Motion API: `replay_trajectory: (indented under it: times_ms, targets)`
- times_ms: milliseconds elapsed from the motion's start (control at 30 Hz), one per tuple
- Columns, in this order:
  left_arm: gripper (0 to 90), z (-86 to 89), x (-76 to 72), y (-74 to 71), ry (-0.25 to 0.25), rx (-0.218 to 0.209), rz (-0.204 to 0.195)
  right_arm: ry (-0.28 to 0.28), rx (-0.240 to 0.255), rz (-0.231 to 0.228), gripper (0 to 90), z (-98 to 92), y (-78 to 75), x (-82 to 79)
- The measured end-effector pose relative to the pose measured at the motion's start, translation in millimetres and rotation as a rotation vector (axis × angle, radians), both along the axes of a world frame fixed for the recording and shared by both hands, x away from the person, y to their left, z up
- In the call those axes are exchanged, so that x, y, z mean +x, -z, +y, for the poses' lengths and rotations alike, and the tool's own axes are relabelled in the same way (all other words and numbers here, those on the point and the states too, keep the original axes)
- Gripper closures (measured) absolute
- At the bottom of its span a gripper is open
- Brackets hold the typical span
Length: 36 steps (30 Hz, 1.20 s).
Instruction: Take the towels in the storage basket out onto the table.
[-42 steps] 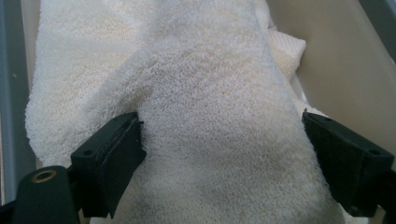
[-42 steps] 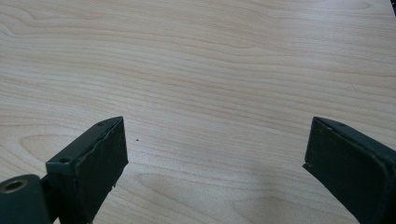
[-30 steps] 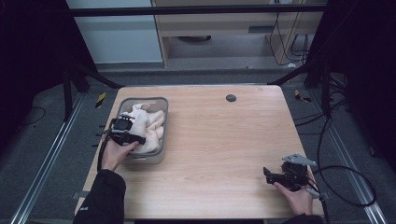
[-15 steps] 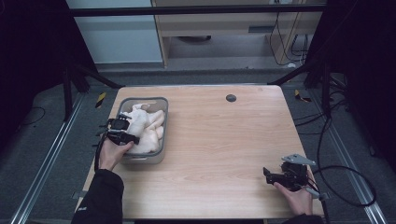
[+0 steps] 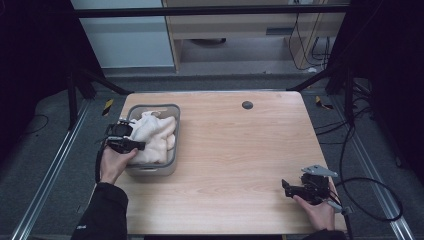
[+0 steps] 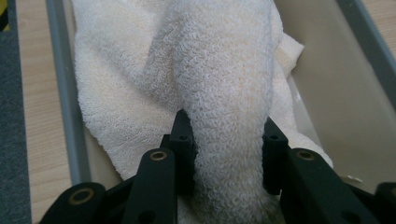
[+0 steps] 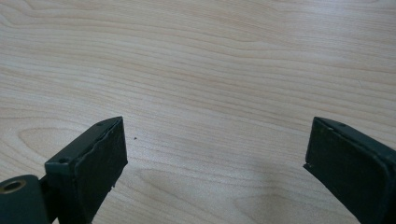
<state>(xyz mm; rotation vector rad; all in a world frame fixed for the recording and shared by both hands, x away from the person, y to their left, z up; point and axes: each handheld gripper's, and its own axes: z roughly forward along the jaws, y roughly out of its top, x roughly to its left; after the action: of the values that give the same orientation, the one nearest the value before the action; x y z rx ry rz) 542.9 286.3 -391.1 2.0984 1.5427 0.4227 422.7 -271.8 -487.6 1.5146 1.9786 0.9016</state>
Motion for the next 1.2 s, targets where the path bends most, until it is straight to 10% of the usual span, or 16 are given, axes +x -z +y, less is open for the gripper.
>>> replay_trajectory:
  times_ms: [1200]
  targets:
    - [66.5, -1.2, -37.7, -101.2, 0.064, -0.039, -0.241, 0.0, -0.001, 0.007, 5.4, 0.7, 0.2, -0.2]
